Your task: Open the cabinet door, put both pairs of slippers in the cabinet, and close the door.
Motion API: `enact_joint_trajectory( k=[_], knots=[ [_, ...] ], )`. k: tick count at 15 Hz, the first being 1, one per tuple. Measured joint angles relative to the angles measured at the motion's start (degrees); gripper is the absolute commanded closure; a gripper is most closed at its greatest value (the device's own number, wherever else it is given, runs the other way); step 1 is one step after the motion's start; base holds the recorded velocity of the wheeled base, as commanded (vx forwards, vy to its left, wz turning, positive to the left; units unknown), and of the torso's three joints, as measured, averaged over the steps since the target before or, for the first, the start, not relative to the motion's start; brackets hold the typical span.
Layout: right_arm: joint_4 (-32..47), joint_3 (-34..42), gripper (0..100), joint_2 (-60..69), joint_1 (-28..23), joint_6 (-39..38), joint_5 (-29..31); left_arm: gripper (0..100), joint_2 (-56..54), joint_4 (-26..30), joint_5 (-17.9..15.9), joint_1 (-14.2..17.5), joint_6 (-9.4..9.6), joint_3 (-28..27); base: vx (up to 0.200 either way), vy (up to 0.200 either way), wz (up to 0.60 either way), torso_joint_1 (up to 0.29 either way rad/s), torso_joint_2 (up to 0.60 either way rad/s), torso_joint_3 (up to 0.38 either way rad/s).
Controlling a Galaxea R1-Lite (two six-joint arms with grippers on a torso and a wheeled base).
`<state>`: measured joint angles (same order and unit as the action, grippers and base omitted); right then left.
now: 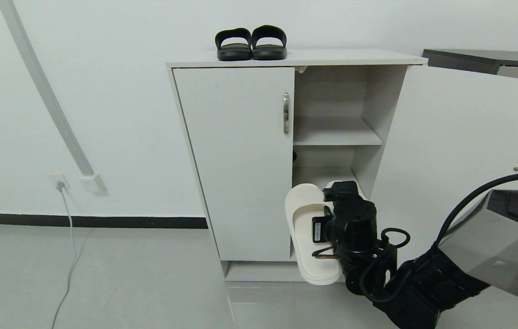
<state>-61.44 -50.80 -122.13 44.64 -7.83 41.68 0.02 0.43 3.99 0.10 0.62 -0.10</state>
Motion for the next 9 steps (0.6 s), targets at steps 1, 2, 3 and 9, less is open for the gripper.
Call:
enact_joint_trajectory(
  k=[1, 2, 3, 9],
  knots=[
    [0.0, -0.9, 100, -0.5, 0.1, 0.0, 1.7, 100, 0.0, 0.0, 0.0, 0.0, -0.38, 0.0, 0.000, 0.000, 0.00, 0.000, 0.00, 0.000],
    [0.0, -2.3, 100, -1.3, 0.1, 0.0, 4.4, 100, 0.0, -0.1, 0.0, 0.0, -0.78, 0.0, 0.000, 0.000, 0.00, 0.000, 0.00, 0.000],
    [0.0, -4.0, 100, -2.4, 0.1, 0.0, 6.5, 100, 0.0, -0.1, -0.1, 0.0, -0.78, 0.0, 0.000, 0.000, 0.00, 0.000, 0.00, 0.000],
    [0.0, -7.3, 100, -6.6, 0.1, -0.3, 7.2, 100, -0.1, 0.0, -0.2, -0.1, -0.65, 0.0, 0.000, -0.167, 0.00, 0.001, 0.00, 0.001]
  ],
)
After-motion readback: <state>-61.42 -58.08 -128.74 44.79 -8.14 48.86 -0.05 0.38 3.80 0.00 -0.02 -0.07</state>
